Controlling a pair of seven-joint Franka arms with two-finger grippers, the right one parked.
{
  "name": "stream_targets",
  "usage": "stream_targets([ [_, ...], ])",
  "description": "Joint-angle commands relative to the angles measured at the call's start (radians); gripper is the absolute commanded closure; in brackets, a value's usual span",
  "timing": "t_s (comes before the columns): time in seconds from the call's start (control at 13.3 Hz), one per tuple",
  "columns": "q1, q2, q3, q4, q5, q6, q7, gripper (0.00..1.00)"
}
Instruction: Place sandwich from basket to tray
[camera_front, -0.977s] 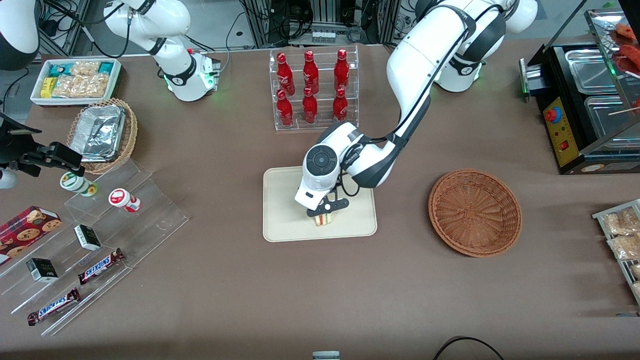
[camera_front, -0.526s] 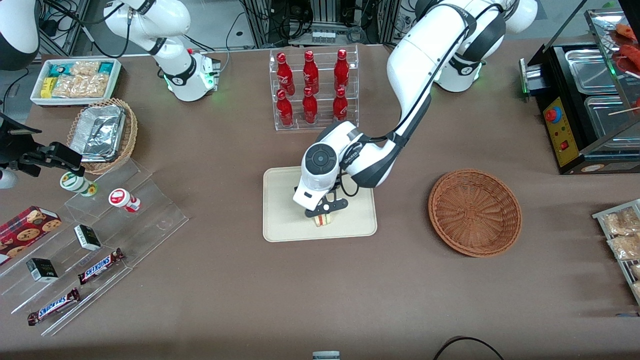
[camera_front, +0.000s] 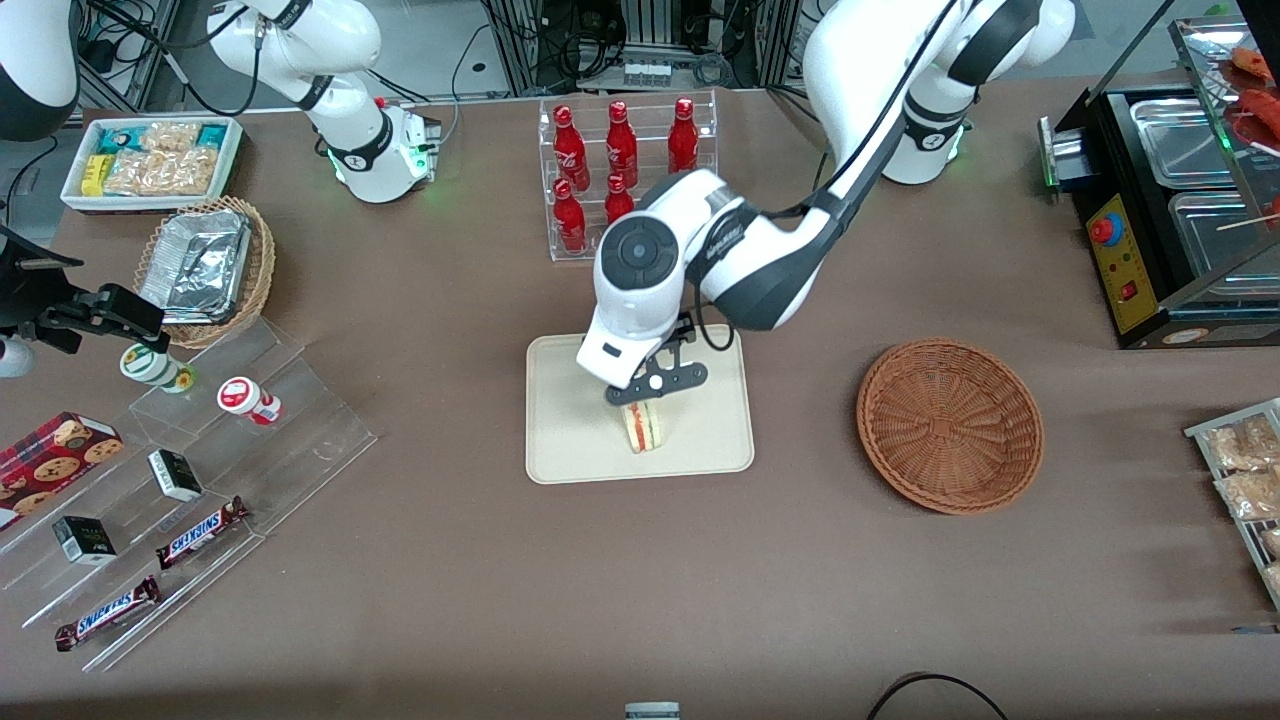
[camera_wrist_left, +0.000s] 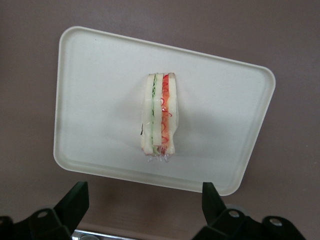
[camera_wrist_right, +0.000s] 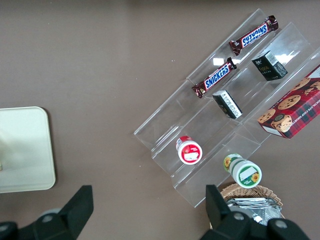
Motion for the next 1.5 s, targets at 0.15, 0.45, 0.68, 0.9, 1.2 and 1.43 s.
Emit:
stream_targets([
  [0.15,0.004,-0.088,0.013,-0.102,0.152,-0.043,-0.014,0.00],
  [0.45,0.118,-0.152,0.007,-0.172,0.131,-0.073,0.145,0.00],
  [0.68,0.233,-0.249,0.007,-0.265,0.059,-0.086,0.335,0.00],
  [0.9,0.356,-0.370,0.005,-0.411,0.056,-0.092,0.570,0.00],
  [1.2,0.542,-0.532,0.007,-0.550,-0.001,-0.129,0.834,0.00],
  [1.43,0.622,-0.586,0.010,-0.547,-0.007,-0.231,0.974,0.00],
])
